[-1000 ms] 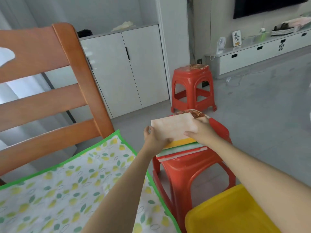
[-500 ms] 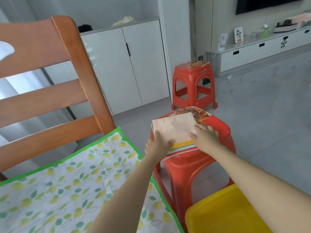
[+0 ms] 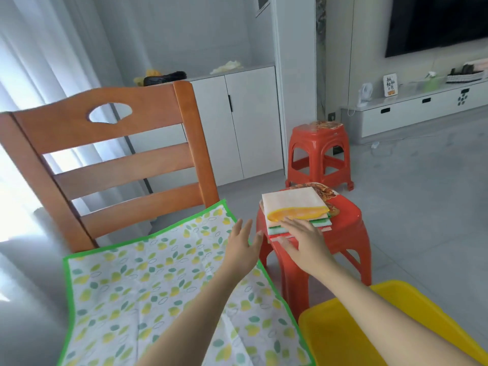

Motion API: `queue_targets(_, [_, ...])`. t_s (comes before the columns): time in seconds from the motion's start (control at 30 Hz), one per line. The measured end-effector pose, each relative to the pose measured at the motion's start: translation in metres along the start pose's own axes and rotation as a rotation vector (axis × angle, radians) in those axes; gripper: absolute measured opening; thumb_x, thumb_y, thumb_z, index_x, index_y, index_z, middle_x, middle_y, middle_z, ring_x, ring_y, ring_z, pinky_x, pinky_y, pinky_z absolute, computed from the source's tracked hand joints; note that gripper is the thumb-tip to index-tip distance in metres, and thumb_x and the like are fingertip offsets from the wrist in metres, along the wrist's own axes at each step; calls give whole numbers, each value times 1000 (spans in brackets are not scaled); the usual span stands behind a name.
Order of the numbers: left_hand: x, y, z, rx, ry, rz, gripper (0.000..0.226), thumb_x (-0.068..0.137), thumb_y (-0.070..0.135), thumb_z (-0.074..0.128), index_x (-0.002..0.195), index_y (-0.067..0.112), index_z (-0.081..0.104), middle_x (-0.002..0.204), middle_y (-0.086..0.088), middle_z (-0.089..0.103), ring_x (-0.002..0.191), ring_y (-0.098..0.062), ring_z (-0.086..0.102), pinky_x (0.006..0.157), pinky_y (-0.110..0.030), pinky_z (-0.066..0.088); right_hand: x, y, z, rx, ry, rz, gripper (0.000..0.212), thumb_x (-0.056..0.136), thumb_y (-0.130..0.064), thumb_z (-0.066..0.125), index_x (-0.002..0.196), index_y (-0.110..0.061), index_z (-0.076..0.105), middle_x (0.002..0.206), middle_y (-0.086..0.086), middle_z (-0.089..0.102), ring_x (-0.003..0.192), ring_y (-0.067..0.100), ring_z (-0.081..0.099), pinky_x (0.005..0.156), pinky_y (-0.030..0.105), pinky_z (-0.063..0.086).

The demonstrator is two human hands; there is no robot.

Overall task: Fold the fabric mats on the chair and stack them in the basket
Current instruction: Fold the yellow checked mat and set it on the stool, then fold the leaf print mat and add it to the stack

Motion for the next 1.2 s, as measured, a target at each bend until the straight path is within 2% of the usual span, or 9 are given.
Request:
queue_targets(0.23, [-92,-46,-39,-17,24,-56,48,99,38,39,144,22,35,154,2,25,142,-14,23,116,-31,23,-62,-64,38,130,-122,-142,49,88,-46,49,130,-22,54,134,-4,54,127,15,44,106,24,26])
queue_targets(0.43, [-167,-116,-38,123,-47,-200,45,98,41,40,139,23,43,137,2,43,116,-11,51,96,-23,39,-97,-81,78,118,-348,-151,44,89,-47,52,131,-34,50,131,-7,53,125,12,44,103,26,33])
queue_targets(0.63, [-197,-167,-38,270,-87,-211,43,100,35,37,141,20,42,154,3,27,140,-16,26,113,-25,17,-121,-89,122,-10,-590,-177,43,87,-54,50,128,-41,50,128,-8,56,124,12,45,101,27,36])
queue_targets(0.73, [-196,-182,-36,275,-150,-205,52,100,41,33,149,23,26,159,7,8,146,-14,8,117,-28,6,-123,-96,130,-33,-603,-226,43,87,-53,52,127,-39,53,135,-13,51,128,6,37,99,19,28])
queue_targets(0.8, [-193,-192,-37,299,-169,-187,56,99,46,32,150,26,20,159,10,4,147,-12,1,119,-30,1,-125,-101,138,-47,-651,-277,47,84,-55,55,129,-41,51,146,-13,39,137,6,26,110,22,19])
queue_targets(0.93, [-188,-196,-52,115,-53,-147,46,96,45,45,138,28,46,154,8,28,144,-10,18,119,-31,12,-135,-104,152,-29,-820,-306,71,64,-72,59,130,-53,41,156,-11,9,144,5,-3,118,35,1])
queue_targets(1.0, [-191,-190,-54,51,-77,-115,44,87,59,46,123,37,58,144,14,40,138,-8,27,117,-36,20,-136,-106,152,1,-836,-311,77,55,-76,59,127,-56,40,157,-11,4,141,2,-9,118,36,-2])
queue_targets(1.1, [-202,-180,-54,91,-125,-31,48,70,76,42,103,49,64,128,25,45,128,-1,33,113,-35,23,-137,-108,150,37,-816,-324,62,67,-58,70,124,-55,45,156,-12,6,143,4,-9,117,33,-3])
queue_targets(1.2, [-212,-178,-53,75,-179,16,52,66,77,52,105,47,66,132,27,42,129,1,31,113,-32,22,-138,-114,145,54,-781,-336,47,74,-51,69,118,-51,53,155,-11,16,144,4,-2,116,27,-2])
Point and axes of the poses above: each hand's wrist, its own x-axis towards the middle knuckle, its own z-axis out of the palm, y = z × x, the point moved 7 cm from there along x, towards the middle knuckle
